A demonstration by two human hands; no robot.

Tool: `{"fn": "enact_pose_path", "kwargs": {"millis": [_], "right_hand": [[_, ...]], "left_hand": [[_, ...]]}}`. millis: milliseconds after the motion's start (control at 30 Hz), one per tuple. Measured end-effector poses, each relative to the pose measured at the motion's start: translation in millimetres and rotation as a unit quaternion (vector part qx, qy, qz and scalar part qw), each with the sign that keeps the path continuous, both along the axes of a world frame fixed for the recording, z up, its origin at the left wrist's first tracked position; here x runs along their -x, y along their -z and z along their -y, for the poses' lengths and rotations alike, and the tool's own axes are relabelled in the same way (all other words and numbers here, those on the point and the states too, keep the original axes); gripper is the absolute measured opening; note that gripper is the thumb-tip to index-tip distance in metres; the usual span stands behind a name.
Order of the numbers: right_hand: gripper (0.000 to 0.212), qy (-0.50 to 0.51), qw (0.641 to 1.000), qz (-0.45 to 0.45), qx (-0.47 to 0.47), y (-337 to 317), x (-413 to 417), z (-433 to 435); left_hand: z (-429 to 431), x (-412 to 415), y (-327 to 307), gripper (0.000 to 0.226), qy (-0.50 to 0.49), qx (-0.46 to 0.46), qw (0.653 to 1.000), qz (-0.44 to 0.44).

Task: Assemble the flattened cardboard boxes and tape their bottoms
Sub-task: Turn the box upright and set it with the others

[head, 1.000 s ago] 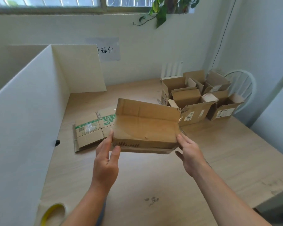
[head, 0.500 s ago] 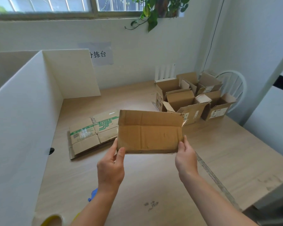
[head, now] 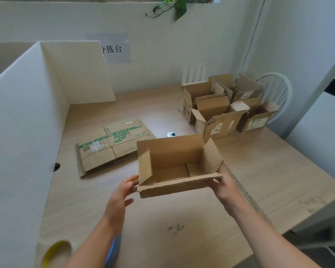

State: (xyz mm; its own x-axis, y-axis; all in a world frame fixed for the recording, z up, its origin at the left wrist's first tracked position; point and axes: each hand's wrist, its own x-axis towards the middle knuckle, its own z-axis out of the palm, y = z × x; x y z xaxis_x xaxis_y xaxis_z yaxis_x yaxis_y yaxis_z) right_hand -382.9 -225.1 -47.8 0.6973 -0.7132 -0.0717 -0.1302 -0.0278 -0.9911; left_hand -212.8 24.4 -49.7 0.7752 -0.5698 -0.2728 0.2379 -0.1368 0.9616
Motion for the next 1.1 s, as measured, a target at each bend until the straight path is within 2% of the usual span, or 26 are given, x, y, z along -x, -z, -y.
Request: {"fn": "enact_pose_path", "kwargs": {"millis": [100, 167, 267, 333, 400, 500, 567, 633, 700, 767, 833, 900, 967, 1033, 1100], "right_hand": [[0.038, -0.080, 0.994, -0.059, -0.044, 17, 20, -1], [0.035, -0.095, 0.981, -0.075, -0.152, 29, 31, 7], [0.036, -0.032, 0.939, -0.044, -0.340, 47, 43, 16], [0.031, -0.003, 0.935, -0.081, -0.346, 54, 44, 13], [0.037, 0.008, 0.945, -0.145, -0.293, 57, 38, 7], [0.058, 0.042, 0.958, -0.233, -0.165, 60, 33, 3], [0.066, 0.059, 0.955, -0.289, -0.040, 64, 35, 5], [0.068, 0.062, 0.928, -0.351, 0.102, 64, 38, 6], [0.068, 0.064, 0.889, -0.382, 0.243, 58, 39, 2], [0.065, 0.047, 0.848, -0.355, 0.391, 52, 34, -3], [0.055, 0.004, 0.818, -0.274, 0.506, 49, 24, -6], [0.046, -0.064, 0.802, -0.258, 0.536, 47, 12, -6], [0.050, -0.108, 0.804, -0.320, 0.490, 52, 3, 0], [0.060, -0.120, 0.809, -0.368, 0.442, 61, -1, 8], [0.070, -0.147, 0.807, -0.403, 0.405, 71, -3, 12]], "left_hand": [[0, -3, 12, 0.047, 0.015, -0.055, 0.996, -0.066], [4, 1, 23, 0.049, 0.025, -0.123, 0.990, -0.063], [8, 10, 39, 0.063, 0.041, -0.207, 0.977, -0.027], [11, 17, 45, 0.078, 0.062, -0.261, 0.963, 0.003], [18, 23, 50, 0.081, 0.074, -0.314, 0.946, 0.035], [27, 30, 52, 0.056, 0.055, -0.345, 0.933, 0.085], [28, 30, 54, 0.044, 0.021, -0.336, 0.936, 0.106], [25, 29, 57, 0.043, -0.006, -0.329, 0.937, 0.122], [20, 28, 61, 0.051, -0.014, -0.333, 0.929, 0.161], [17, 27, 66, 0.062, -0.019, -0.357, 0.904, 0.235], [17, 23, 68, 0.060, -0.017, -0.401, 0.854, 0.329], [18, 20, 68, 0.042, 0.004, -0.423, 0.808, 0.410], [20, 19, 68, 0.023, 0.051, -0.422, 0.787, 0.448], [22, 21, 68, 0.026, 0.131, -0.436, 0.773, 0.442], [19, 20, 69, 0.044, 0.201, -0.429, 0.781, 0.407]]}}
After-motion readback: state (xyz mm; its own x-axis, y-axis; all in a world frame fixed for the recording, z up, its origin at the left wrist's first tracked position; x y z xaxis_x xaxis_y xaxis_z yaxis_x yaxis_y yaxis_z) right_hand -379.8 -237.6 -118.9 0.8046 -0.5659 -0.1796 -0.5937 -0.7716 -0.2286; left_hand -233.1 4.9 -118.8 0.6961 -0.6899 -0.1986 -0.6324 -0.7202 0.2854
